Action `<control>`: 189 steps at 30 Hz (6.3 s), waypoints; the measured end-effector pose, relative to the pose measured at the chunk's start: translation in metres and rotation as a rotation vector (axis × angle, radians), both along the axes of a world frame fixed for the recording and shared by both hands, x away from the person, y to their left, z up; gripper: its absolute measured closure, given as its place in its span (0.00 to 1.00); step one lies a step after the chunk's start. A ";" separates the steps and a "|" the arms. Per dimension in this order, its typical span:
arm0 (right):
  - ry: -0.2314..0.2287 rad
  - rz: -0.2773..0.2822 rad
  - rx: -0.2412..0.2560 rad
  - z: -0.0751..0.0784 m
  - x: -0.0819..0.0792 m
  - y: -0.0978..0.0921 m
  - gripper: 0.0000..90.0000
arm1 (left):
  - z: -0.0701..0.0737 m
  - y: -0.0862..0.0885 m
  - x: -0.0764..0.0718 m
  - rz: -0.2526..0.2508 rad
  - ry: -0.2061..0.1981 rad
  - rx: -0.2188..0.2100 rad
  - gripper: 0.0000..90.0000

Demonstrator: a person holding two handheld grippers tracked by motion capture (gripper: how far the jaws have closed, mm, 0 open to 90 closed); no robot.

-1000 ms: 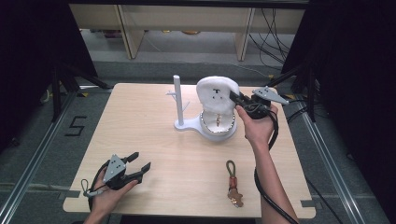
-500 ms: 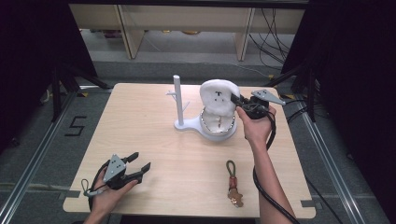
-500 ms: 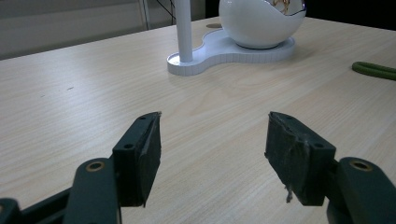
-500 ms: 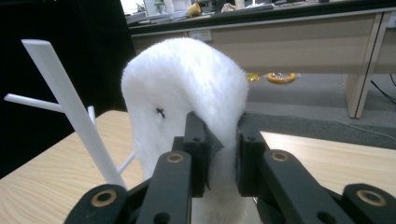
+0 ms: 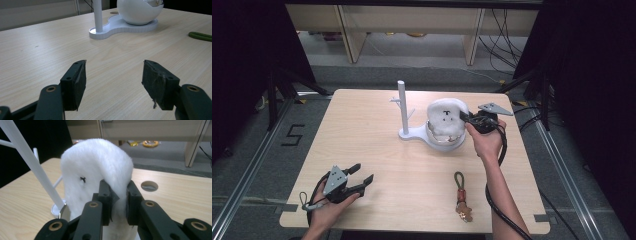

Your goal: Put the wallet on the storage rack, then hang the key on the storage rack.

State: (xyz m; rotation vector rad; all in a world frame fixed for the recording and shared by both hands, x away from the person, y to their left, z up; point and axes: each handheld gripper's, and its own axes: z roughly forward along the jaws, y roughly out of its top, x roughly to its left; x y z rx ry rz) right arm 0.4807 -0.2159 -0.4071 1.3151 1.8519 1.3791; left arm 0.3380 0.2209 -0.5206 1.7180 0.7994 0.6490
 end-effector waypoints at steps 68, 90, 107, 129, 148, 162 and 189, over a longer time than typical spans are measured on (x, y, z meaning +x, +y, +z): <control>0.324 -0.039 -0.079 -0.007 -0.050 -0.022 0.56 | -0.001 -0.002 -0.003 0.014 0.007 0.029 0.39; 0.551 0.062 -0.192 -0.034 -0.096 -0.023 0.63 | -0.001 -0.002 -0.003 0.027 0.012 0.023 0.39; 0.844 0.072 -0.235 -0.052 -0.109 -0.004 0.71 | -0.002 -0.002 -0.003 0.017 -0.009 0.015 0.39; 0.969 0.055 -0.356 -0.063 -0.104 0.024 0.71 | -0.002 -0.004 -0.004 0.010 -0.008 0.025 0.39; 0.984 0.048 -0.385 -0.068 -0.102 0.036 0.82 | -0.001 -0.004 -0.006 0.010 -0.001 0.040 0.39; 0.848 0.115 -0.296 -0.053 -0.110 0.031 0.88 | -0.002 -0.004 -0.006 0.002 -0.012 0.031 0.39; 0.307 0.194 -0.021 -0.026 -0.117 0.023 0.87 | -0.001 -0.003 -0.007 0.017 0.003 0.031 0.39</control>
